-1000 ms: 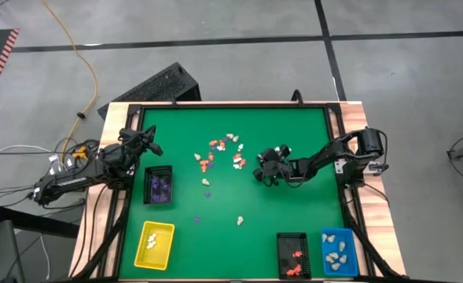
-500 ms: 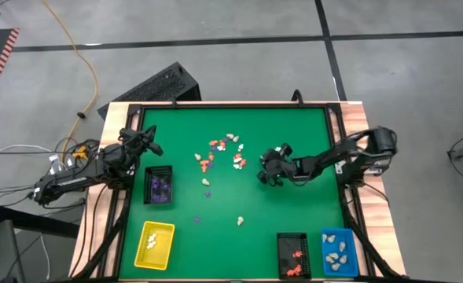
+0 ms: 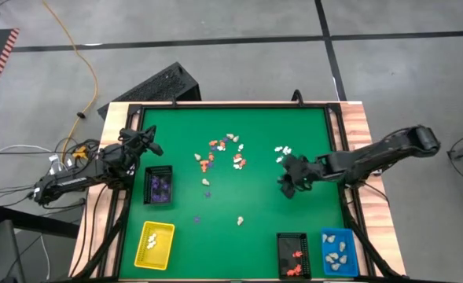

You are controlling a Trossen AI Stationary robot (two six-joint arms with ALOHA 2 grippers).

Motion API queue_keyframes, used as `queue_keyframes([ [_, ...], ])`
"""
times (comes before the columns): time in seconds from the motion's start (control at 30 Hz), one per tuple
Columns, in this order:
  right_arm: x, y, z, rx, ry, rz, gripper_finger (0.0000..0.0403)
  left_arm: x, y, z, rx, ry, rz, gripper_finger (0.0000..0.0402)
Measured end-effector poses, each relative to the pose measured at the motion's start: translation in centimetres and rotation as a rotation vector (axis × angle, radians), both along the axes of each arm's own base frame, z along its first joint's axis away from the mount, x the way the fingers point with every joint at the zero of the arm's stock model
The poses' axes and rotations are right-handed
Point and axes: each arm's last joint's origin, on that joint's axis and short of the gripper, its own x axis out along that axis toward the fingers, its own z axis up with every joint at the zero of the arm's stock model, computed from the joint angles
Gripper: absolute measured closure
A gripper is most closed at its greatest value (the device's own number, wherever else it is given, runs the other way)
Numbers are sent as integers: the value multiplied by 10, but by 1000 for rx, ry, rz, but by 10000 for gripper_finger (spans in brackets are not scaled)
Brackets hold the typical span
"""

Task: Sort Halloween decoration
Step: Put the white skull toy into the blue basket

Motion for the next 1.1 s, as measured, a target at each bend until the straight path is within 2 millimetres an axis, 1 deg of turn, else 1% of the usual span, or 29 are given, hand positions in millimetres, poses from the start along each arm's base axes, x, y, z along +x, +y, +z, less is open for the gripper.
queue_keyframes([
  [0.17,-26,17,8,328,103,41,312,0,0,0,0,0,0,401],
  [0.27,-38,30,10,501,188,53,312,0,0,0,0,-1,1,401],
  [0.4,-48,49,13,660,279,78,312,0,0,0,-1,-1,1,401],
  [0.57,-63,75,15,813,435,87,312,0,0,0,-1,-1,1,401],
  [0.7,-77,95,18,901,521,67,312,0,0,0,-1,-1,1,401],
  [0.83,-90,109,20,942,569,14,312,0,0,0,-1,-1,1,401],
  [1.0,-107,120,15,899,610,-83,312,0,0,0,-1,-1,1,401],
  [1.1,-113,126,9,856,651,-101,307,0,0,0,-1,-1,1,401],
])
